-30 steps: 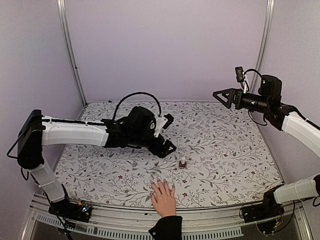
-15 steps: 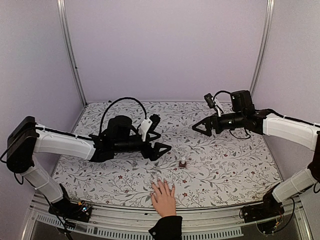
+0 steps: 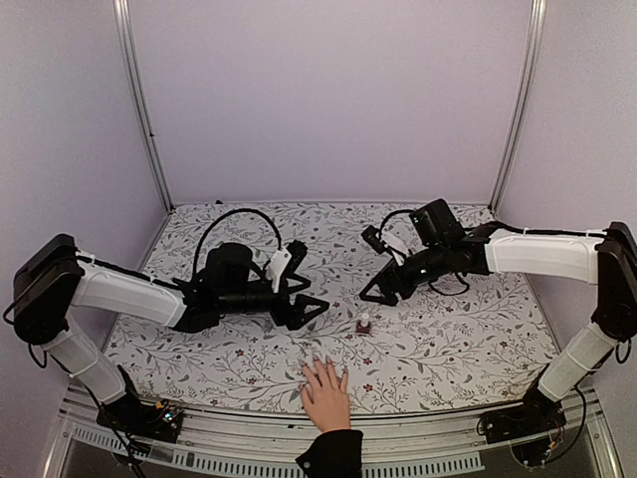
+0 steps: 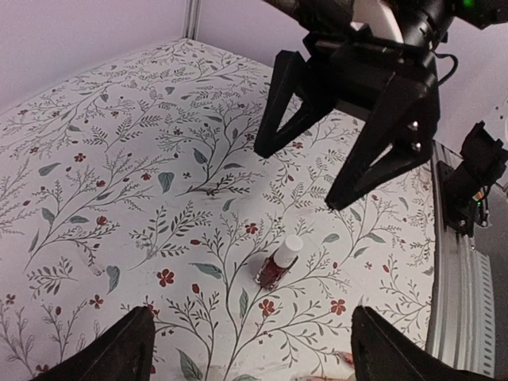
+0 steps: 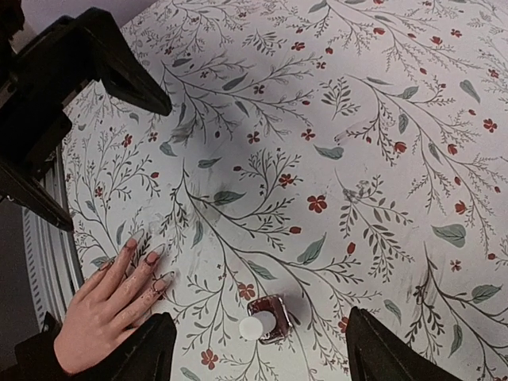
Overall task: Paint the nails
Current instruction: Move the nail polish bottle at the center of the board, then pick up the nail polish bottle from the center of the board, then unscrew the nail polish bottle.
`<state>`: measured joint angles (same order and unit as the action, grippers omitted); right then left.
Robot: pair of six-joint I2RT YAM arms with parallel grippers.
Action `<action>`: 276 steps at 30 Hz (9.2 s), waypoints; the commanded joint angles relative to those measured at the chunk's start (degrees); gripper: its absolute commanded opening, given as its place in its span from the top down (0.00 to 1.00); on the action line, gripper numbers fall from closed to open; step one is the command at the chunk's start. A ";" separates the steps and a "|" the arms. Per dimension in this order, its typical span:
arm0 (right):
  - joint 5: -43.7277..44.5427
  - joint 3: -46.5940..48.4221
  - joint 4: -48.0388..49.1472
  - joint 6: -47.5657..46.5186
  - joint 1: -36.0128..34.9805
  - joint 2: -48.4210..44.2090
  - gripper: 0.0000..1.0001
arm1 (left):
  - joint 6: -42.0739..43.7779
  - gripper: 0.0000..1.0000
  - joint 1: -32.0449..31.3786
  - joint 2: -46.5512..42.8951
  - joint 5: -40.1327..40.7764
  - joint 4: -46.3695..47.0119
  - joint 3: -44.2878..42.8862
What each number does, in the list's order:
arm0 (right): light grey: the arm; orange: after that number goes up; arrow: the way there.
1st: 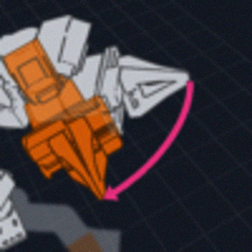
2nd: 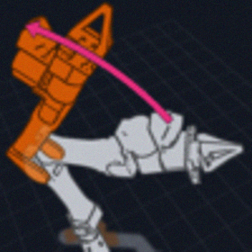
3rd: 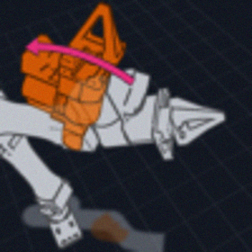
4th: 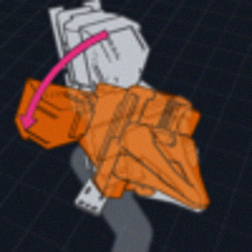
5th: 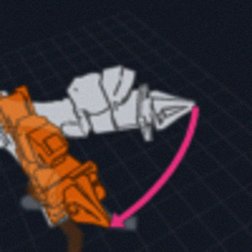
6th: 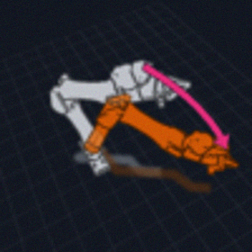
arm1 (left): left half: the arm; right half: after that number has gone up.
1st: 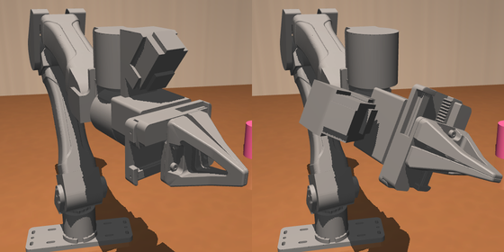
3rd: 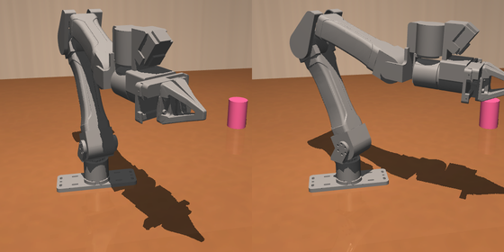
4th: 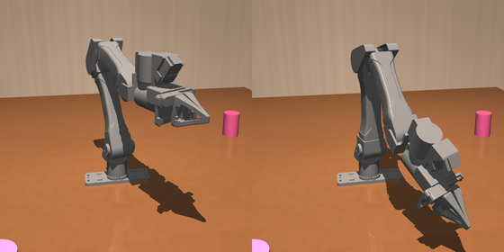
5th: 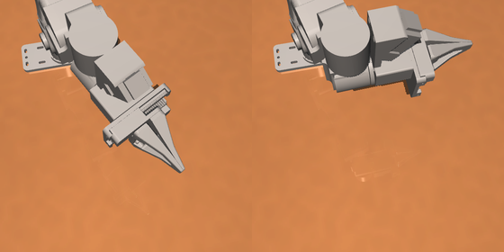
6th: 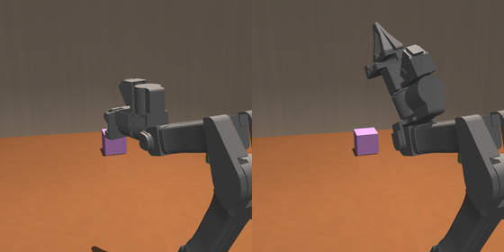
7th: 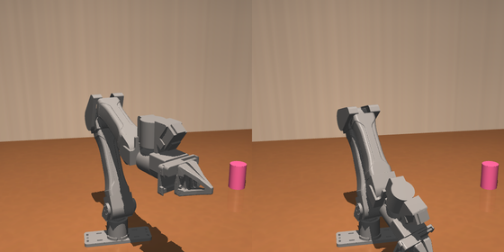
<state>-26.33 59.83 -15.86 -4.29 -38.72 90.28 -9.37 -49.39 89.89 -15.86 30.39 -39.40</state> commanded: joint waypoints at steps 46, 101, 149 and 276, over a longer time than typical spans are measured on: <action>11.83 8.68 -11.81 -3.83 -8.80 11.85 0.96 | -3.89 0.09 1.75 0.37 8.99 9.44 3.90; -2.82 14.04 -8.10 -4.73 -9.42 -5.33 0.54 | 4.36 1.00 -5.57 5.24 1.15 31.04 1.48; 5.29 8.70 15.33 13.54 -7.16 -2.78 1.00 | 3.07 1.00 -8.16 12.26 17.42 24.48 -10.70; -10.76 9.34 17.52 0.59 -6.10 -5.51 1.00 | 6.56 1.00 -1.85 6.76 -12.39 26.87 -9.74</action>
<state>-28.42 70.13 0.97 0.93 -43.77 87.22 -2.79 -51.27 98.15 -13.02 53.06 -50.22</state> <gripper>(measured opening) 0.114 0.203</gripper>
